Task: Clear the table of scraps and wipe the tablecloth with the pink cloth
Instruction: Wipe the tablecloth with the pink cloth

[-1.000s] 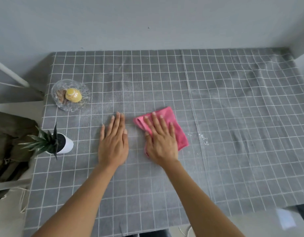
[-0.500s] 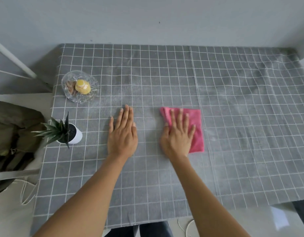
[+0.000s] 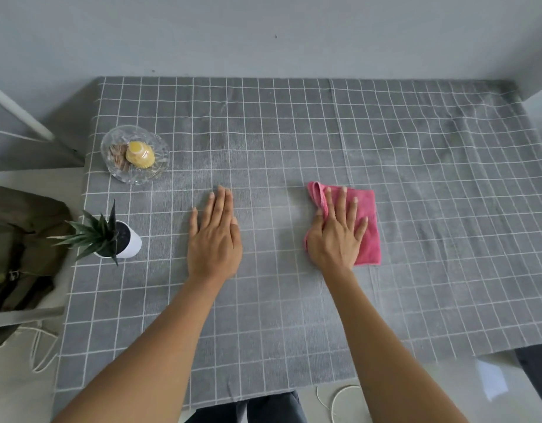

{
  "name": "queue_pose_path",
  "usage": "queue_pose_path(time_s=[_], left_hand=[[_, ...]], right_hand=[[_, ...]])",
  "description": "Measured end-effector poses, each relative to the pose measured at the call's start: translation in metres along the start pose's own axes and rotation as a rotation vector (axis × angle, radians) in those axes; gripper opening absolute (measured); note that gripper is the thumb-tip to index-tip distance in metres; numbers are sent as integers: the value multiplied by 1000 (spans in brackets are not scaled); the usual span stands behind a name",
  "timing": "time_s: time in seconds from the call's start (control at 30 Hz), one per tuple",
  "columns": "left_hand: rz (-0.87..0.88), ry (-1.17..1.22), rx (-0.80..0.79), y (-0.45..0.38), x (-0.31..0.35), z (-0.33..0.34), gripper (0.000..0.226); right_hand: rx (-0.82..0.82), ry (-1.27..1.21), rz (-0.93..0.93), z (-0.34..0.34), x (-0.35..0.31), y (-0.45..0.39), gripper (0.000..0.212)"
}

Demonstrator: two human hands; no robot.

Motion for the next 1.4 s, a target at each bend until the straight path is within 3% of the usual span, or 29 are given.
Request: queue_pose_path(time_s=[0.1,0.23,0.37,0.57,0.8,1.03,1.2,1.4], left_hand=[[-6,-6,7,-1,1,-1,56],[-9,-6,1,0,1,0,57],[-4,-1,-4,-1,1,1,57],[11,14,-13,0,0,0,58],[-22,40,-49,-2,9,4,53],[73,124,-46,4,118,23,58],[55,28,-6,10,127,30,55],[37,24,-22,11,127,30,56]], right_hand=[[-27,1,-51,9,-23,18,55],[-90,46,-336,28,-59,67,56],[-84,38,-444,22,-46,63,57],[-35,71,-216,-5,23,17,58],[-38,96,-223,-4,22,17,60],[-87,59,-284,-3,24,14,59],[-64,57,-397,-14,40,12,60],[11,103,-121,-48,134,-54,54]])
Point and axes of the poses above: each hand's wrist, its own y-axis away from the middle knuckle, its own z-axis out of the palm, x = y × z, the point moved 7 cm from there along -y, towards the middle knuckle, and after that the axes turned 14 degrees about z, right-handed, at the moved point
